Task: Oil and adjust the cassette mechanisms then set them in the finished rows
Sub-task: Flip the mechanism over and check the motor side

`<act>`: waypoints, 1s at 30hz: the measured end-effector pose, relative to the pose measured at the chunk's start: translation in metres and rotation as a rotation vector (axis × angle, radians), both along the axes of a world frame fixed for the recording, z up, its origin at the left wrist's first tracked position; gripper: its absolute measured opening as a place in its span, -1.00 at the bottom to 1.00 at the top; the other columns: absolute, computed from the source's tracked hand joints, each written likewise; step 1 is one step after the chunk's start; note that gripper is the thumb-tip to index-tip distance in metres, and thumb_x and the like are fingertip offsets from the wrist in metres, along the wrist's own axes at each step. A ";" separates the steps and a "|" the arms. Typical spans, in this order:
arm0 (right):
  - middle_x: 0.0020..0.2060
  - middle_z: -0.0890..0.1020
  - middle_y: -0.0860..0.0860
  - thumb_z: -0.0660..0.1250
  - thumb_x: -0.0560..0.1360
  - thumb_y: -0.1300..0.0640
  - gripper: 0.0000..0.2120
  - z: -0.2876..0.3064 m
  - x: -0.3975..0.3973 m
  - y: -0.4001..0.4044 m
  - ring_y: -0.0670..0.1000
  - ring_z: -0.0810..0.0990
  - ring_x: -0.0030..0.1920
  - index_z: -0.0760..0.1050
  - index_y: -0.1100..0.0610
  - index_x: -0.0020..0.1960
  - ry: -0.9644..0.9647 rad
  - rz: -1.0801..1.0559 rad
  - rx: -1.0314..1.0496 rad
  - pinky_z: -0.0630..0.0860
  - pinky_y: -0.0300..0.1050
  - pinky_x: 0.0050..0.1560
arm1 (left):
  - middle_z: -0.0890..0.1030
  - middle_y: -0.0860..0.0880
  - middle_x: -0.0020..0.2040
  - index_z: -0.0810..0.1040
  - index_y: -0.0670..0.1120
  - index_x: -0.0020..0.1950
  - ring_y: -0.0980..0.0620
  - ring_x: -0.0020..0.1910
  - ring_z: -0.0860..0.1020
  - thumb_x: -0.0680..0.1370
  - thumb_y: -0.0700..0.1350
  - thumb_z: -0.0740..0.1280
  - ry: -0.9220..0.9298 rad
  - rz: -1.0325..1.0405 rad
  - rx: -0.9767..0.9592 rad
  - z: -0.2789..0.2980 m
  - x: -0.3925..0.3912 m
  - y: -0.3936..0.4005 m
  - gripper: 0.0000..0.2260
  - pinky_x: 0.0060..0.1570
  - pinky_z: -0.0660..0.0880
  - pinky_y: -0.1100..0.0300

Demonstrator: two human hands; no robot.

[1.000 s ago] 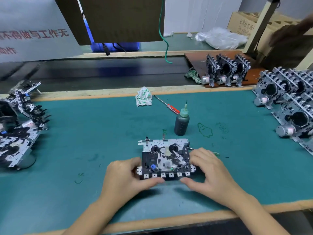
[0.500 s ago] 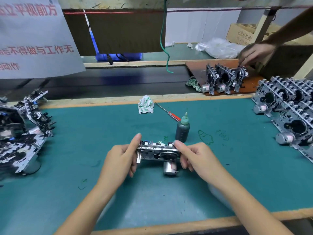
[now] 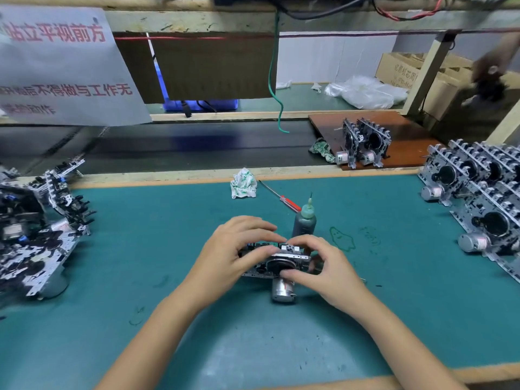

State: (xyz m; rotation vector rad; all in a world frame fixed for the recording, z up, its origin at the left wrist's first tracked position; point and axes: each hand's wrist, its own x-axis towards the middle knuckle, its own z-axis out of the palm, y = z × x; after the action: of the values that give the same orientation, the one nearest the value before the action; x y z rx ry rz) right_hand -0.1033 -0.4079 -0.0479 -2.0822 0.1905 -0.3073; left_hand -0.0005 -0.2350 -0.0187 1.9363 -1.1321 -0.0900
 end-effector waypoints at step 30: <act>-0.10 0.54 -0.10 0.54 0.33 0.23 -0.72 -0.002 0.004 0.005 -0.02 0.53 0.01 0.55 -0.02 -0.06 -0.062 0.046 0.158 0.45 -0.05 0.05 | 0.60 0.38 0.01 0.62 0.28 0.03 0.31 0.28 0.39 0.49 -0.01 0.30 0.090 -0.020 -0.060 -0.010 0.002 -0.004 -0.79 0.24 0.30 0.39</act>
State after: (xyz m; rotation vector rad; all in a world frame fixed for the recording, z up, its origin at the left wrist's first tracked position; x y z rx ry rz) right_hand -0.0990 -0.4033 -0.0502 -1.9160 0.1256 -0.3183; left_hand 0.0010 -0.2385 -0.0291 1.8499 -1.0828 -0.1507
